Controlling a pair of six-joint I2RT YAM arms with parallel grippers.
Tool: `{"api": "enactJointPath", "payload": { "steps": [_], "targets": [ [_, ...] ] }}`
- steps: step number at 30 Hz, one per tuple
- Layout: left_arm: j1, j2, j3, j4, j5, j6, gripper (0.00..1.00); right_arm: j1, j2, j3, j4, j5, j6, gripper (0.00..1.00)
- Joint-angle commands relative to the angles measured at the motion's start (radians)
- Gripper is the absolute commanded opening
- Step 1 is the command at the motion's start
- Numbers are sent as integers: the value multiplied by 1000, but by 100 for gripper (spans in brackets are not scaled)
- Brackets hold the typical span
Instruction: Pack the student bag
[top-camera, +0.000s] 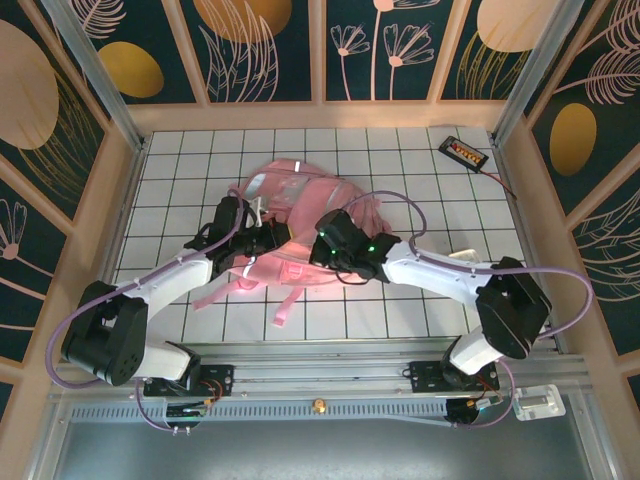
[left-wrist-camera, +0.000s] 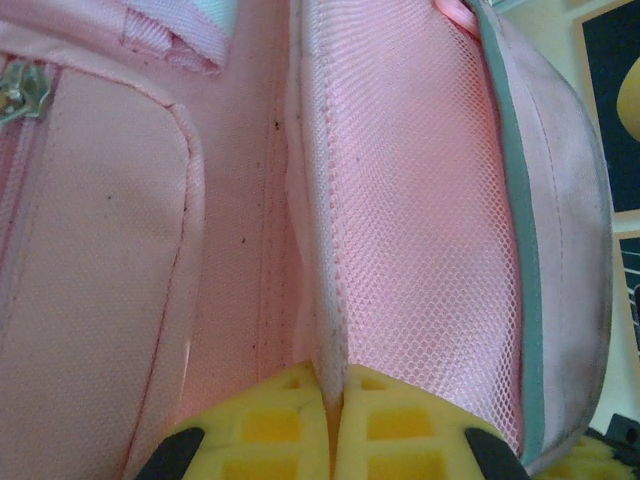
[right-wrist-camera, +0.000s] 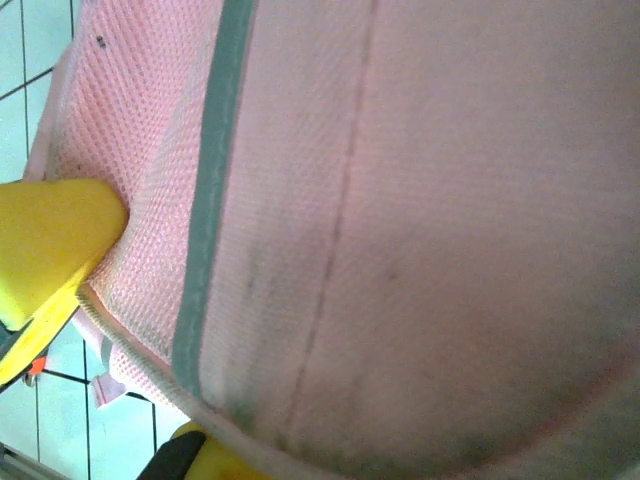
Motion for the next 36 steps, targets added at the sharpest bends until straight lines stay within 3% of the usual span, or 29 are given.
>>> {"api": "enactJointPath", "payload": {
  "steps": [1,10,14,18,24,29,32,33,35,36],
  "targets": [
    [10,-35,28,-70,-29,81,0,-88,-54,-15,-91,96,-73,0],
    [14,-37,48,-112,-60,123,0,-193,-76,-21,-142,-12,-241,0],
    [16,-22,57,-111,-57,132,0,-211,-77,-20,-135,-36,-347,0],
    [17,0,82,-125,-66,159,0,-206,-60,-32,-82,-137,-414,0],
    [26,62,170,-195,-120,246,0,-93,-8,-41,31,-216,-380,0],
    [101,124,268,-259,-105,304,0,15,55,8,89,-240,-309,0],
    [137,140,311,-298,-97,333,0,27,76,28,98,-250,-280,0],
    [141,139,319,-311,-95,336,3,27,81,31,96,-249,-280,0],
    [143,117,303,-313,-83,317,28,24,85,39,81,-227,-283,0],
    [143,100,282,-301,-68,299,34,21,86,40,75,-222,-286,0]
  ]
}}
